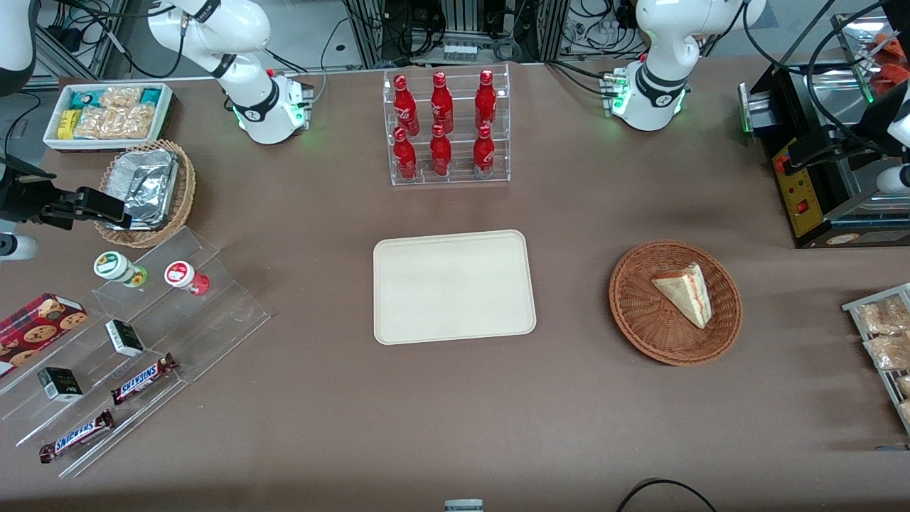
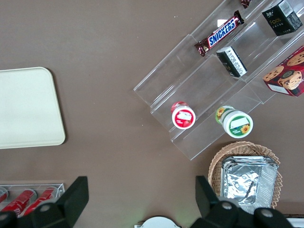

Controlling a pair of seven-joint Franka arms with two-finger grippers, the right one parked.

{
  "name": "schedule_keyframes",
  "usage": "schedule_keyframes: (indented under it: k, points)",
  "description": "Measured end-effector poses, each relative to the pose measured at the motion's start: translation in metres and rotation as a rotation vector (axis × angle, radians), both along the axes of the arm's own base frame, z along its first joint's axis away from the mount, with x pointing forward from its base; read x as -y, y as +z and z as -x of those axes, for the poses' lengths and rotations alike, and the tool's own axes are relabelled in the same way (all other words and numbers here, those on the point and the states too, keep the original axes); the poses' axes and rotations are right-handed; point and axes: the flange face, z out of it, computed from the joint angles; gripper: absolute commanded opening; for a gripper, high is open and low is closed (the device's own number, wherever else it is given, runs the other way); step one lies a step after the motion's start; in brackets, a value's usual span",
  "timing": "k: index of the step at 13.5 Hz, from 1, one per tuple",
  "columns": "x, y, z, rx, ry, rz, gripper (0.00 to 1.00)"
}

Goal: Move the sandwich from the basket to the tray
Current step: 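Move the left gripper over the wicker basket above the wrapped sandwich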

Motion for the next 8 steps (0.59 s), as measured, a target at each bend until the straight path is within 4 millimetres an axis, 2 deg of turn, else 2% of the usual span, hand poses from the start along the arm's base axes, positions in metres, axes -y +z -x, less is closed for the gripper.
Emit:
schedule_keyframes:
  k: [5, 6, 8]
  points:
    - [0.001, -0.005, -0.004, 0.006, -0.002, 0.000, 1.00]
    - [0.001, -0.010, -0.007, 0.004, -0.003, 0.000, 1.00]
    - [0.008, -0.033, -0.021, -0.003, -0.016, 0.000, 1.00]
